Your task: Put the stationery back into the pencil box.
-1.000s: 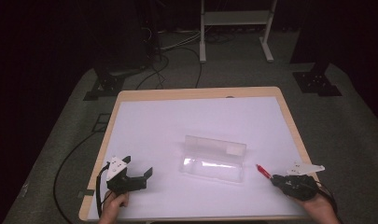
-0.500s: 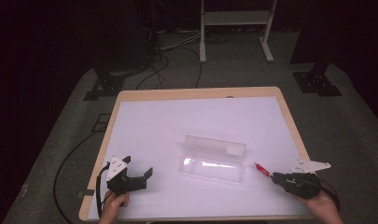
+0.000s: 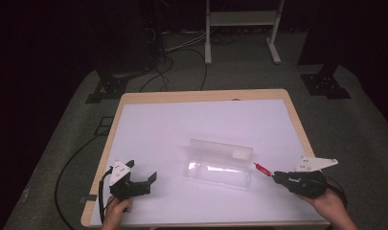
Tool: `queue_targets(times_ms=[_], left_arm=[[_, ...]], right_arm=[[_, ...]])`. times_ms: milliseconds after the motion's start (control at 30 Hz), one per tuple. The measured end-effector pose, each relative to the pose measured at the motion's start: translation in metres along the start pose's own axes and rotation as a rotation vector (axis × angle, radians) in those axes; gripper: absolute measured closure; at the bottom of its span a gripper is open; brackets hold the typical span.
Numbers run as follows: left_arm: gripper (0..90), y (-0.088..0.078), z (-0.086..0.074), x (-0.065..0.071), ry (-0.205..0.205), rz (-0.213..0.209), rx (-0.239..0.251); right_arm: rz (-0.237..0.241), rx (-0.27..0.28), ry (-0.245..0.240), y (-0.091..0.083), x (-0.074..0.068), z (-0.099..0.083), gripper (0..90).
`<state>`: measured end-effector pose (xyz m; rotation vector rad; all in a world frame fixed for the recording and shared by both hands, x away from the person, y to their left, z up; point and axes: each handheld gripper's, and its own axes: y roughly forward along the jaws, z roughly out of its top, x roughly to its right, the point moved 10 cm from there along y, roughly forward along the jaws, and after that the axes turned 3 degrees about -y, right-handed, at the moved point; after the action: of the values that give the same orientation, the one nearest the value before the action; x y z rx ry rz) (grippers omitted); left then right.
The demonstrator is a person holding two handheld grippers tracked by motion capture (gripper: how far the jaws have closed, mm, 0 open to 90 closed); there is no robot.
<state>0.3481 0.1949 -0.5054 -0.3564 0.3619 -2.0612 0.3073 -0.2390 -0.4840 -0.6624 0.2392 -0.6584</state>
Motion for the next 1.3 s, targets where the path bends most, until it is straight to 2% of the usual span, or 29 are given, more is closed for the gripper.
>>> queue_targets(times_ms=[633,767,1300], left_arm=[[0.0,0.000,0.000,-0.001,-0.004,0.002,0.000],[0.0,0.000,0.000,-0.001,-0.016,0.003,0.004],[0.0,0.000,0.000,-0.001,-0.016,0.002,0.004]], right_arm=[[0.075,0.009,-0.090,0.007,-0.017,0.038,78.7],[0.089,0.009,-0.100,0.010,-0.020,0.045,78.7],[0.157,-0.003,-0.171,0.038,-0.040,0.066,78.7]])
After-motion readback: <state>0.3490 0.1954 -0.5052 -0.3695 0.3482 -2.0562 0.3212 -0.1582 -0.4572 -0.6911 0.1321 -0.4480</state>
